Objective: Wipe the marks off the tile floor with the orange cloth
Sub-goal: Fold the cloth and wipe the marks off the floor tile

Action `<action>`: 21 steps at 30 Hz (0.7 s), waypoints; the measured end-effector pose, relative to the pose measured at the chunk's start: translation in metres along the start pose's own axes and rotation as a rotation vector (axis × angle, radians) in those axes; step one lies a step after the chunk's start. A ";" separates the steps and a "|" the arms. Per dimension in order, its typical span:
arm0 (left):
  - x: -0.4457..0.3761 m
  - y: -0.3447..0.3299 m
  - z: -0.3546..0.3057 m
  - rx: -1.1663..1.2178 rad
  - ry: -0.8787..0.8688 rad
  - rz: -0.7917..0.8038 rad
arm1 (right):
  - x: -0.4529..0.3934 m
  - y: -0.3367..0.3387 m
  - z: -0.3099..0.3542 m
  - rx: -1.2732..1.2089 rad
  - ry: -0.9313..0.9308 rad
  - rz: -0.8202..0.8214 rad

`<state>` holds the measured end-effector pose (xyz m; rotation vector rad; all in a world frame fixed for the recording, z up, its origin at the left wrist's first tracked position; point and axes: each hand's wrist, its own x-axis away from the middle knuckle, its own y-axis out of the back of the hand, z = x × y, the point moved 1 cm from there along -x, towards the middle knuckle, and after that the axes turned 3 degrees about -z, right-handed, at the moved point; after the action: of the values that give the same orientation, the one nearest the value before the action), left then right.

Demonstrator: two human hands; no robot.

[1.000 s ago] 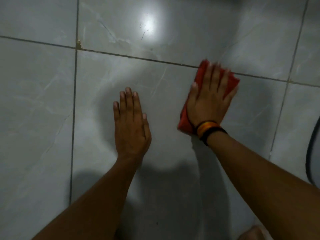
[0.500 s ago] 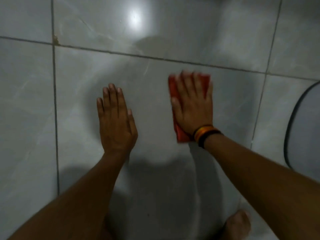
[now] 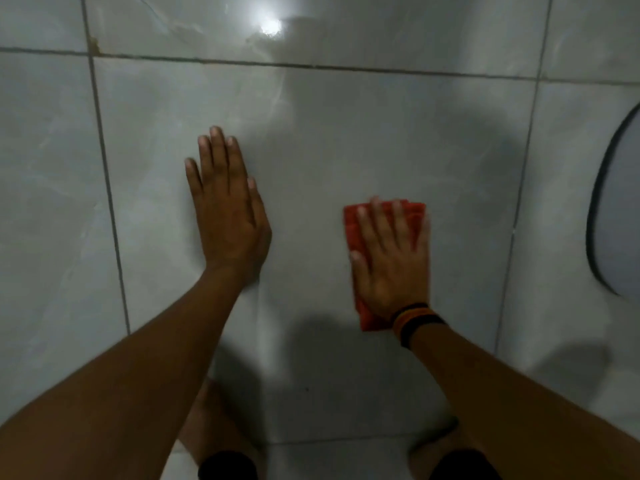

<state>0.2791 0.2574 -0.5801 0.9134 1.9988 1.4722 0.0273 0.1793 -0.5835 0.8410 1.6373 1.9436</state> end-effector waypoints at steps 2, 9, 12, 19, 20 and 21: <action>0.008 0.000 -0.014 0.053 -0.070 -0.008 | 0.004 0.006 -0.042 0.006 -0.099 0.014; 0.039 -0.024 -0.048 0.006 -0.143 0.026 | -0.082 0.021 -0.054 0.053 -0.495 -0.122; 0.038 -0.024 -0.044 0.002 -0.170 0.022 | -0.076 0.011 -0.016 0.035 -0.319 -0.140; 0.037 -0.020 -0.047 -0.015 -0.160 0.057 | 0.044 0.001 -0.082 0.008 0.363 0.010; 0.037 -0.021 -0.047 -0.016 -0.158 0.058 | 0.042 0.003 -0.103 0.032 0.365 0.014; 0.037 -0.022 -0.046 -0.016 -0.157 0.056 | 0.034 0.006 -0.122 0.042 0.348 0.017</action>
<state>0.2168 0.2520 -0.5875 1.0518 1.8599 1.3977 -0.0824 0.1166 -0.5853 0.5536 1.8740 2.1671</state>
